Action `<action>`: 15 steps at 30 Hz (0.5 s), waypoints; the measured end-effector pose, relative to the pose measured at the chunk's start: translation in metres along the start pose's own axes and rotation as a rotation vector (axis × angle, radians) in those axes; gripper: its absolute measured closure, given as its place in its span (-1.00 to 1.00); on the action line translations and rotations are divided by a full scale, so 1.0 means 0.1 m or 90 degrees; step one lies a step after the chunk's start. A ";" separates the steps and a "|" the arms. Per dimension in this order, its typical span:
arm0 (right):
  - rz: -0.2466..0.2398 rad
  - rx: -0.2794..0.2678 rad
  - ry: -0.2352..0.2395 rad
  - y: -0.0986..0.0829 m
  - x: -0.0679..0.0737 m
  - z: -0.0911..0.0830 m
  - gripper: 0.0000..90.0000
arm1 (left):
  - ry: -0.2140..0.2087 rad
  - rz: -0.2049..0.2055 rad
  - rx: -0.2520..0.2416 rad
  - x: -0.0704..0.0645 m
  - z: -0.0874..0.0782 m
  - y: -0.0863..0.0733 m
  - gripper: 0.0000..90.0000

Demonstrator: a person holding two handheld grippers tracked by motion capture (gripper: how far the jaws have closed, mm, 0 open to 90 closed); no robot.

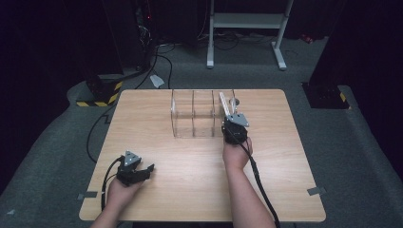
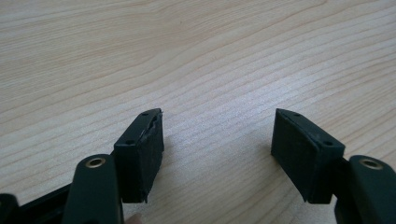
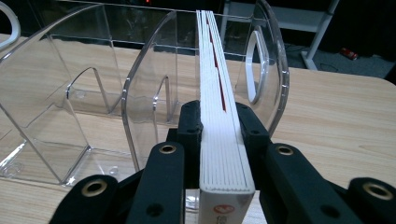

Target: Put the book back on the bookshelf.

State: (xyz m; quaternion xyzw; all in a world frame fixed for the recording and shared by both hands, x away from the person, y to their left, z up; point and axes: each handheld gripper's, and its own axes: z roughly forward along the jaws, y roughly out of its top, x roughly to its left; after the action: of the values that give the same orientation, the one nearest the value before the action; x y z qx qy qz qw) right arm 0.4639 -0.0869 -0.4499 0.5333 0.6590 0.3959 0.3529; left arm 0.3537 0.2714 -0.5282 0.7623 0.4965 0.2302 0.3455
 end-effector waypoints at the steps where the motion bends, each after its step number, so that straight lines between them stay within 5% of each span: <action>1: 0.000 -0.001 -0.001 0.00 0.00 0.00 0.68 | 0.000 0.000 0.001 0.00 0.00 0.00 -0.24; 15: 0.006 -0.004 -0.016 0.02 -0.03 -0.02 0.68 | 0.001 0.003 0.000 0.00 0.00 0.00 -0.24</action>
State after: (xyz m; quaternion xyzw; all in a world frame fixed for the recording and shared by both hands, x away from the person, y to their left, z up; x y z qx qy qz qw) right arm 0.4631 -0.0901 -0.4469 0.5401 0.6507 0.3930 0.3611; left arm 0.3536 0.2717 -0.5281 0.7633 0.4948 0.2318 0.3447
